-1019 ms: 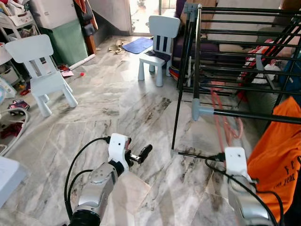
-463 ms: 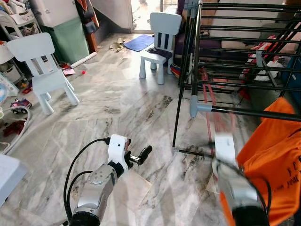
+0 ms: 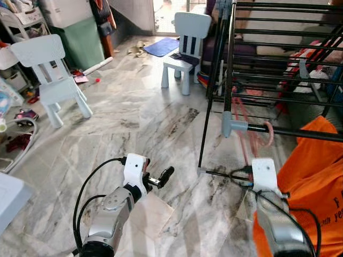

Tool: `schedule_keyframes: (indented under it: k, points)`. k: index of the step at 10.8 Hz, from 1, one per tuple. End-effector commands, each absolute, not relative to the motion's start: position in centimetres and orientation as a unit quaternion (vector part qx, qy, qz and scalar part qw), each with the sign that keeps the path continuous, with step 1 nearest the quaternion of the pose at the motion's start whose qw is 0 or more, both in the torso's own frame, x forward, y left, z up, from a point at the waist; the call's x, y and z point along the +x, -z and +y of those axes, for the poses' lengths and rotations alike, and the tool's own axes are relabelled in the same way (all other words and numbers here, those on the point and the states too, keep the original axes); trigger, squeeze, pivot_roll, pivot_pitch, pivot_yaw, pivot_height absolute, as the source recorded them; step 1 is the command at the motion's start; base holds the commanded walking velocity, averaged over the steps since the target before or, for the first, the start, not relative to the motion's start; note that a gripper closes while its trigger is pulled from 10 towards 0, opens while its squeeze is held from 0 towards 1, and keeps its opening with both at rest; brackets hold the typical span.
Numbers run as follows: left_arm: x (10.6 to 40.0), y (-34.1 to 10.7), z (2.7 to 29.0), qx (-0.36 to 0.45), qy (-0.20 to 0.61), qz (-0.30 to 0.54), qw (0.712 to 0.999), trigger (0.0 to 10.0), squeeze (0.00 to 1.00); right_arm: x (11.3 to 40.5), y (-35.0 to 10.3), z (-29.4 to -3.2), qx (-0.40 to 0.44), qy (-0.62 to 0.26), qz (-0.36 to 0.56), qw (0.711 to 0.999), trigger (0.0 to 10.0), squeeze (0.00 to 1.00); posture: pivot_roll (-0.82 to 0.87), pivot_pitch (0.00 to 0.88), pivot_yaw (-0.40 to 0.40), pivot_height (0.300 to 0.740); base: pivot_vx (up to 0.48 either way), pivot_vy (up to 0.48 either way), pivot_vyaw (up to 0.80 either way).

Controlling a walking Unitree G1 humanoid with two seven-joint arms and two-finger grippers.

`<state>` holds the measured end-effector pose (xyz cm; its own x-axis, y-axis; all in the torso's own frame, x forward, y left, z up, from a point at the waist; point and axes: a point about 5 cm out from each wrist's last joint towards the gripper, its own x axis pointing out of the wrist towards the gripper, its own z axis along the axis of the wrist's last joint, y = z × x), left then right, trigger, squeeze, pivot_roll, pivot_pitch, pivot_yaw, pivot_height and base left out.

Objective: Hang hanger

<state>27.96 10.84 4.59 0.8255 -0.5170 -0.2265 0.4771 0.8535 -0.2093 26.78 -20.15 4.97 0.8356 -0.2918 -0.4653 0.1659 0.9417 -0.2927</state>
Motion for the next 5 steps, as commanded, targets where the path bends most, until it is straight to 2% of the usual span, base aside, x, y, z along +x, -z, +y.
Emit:
schedule_keyframes:
  k: [1, 3, 5]
  points:
    - [28.1, -4.7, 10.9, -0.063, 0.269, 0.141, 0.951, 10.0, 0.0, 26.3, -4.6, -19.9, -0.113, 0.127, 0.271, 0.948, 10.0, 0.0, -0.07, 0.024, 0.044, 0.74, 0.0, 0.0, 0.0]
    - [28.3, -4.8, 10.6, -0.06, 0.274, 0.14, 0.949, 10.0, 0.0, 27.6, -5.6, -19.8, -0.125, 0.15, 0.263, 0.945, 10.0, 0.0, -0.07, 0.019, 0.05, 0.74, 0.0, 0.0, 0.0]
    - [28.3, -4.8, 10.6, -0.06, 0.275, 0.14, 0.949, 10.0, 0.0, 29.0, -7.1, -19.8, -0.108, 0.13, 0.208, 0.964, 10.0, 0.0, -0.07, 0.015, 0.048, 0.74, 0.0, 0.0, 0.0]
